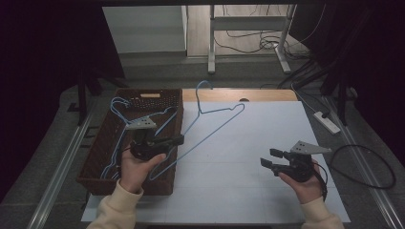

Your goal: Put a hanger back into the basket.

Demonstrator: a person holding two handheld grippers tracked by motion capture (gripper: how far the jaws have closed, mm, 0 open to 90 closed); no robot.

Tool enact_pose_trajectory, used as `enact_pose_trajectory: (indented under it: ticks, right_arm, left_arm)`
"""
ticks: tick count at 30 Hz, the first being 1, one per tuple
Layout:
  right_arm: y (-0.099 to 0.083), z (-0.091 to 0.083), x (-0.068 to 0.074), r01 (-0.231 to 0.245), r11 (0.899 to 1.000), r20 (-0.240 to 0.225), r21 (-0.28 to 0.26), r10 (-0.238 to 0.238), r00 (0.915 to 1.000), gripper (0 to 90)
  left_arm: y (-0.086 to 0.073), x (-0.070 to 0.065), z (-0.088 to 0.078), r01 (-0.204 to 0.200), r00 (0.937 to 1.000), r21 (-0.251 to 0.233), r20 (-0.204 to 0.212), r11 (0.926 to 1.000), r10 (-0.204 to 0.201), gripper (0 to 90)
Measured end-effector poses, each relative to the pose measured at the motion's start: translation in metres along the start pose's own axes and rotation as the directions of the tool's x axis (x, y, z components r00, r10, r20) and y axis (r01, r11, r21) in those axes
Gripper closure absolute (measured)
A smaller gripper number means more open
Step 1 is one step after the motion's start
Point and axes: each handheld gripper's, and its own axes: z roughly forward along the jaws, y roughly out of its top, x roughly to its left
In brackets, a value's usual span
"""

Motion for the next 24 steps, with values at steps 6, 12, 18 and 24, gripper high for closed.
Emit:
enact_pose_trajectory:
  ticks: [6,12,18,24]
  right_arm:
    - [-0.005,0.001,-0.003,-0.009,1.0,0.01,0.028,0.008,0.9999,38.6]
    - [-0.01,0.002,-0.006,-0.019,0.999,0.017,0.041,0.018,0.9997,37.9]
    - [-0.016,0.002,-0.007,-0.024,0.998,0.024,0.059,0.022,0.9995,37.3]
    - [-0.019,0.001,-0.009,-0.036,0.997,0.027,0.068,0.034,0.9991,36.8]
  left_arm:
    - [-0.006,0.017,-0.02,0.005,0.9993,-0.018,-0.036,0.9998,-0.006,87.0]
    - [-0.01,0.033,-0.036,0.025,0.9975,-0.039,-0.065,0.9989,-0.027,87.0]
    - [-0.014,0.051,-0.062,0.038,0.9932,-0.076,-0.107,0.9964,-0.046,87.0]
    - [-0.021,0.064,-0.079,0.05,0.9887,-0.099,-0.136,0.9938,-0.063,87.0]
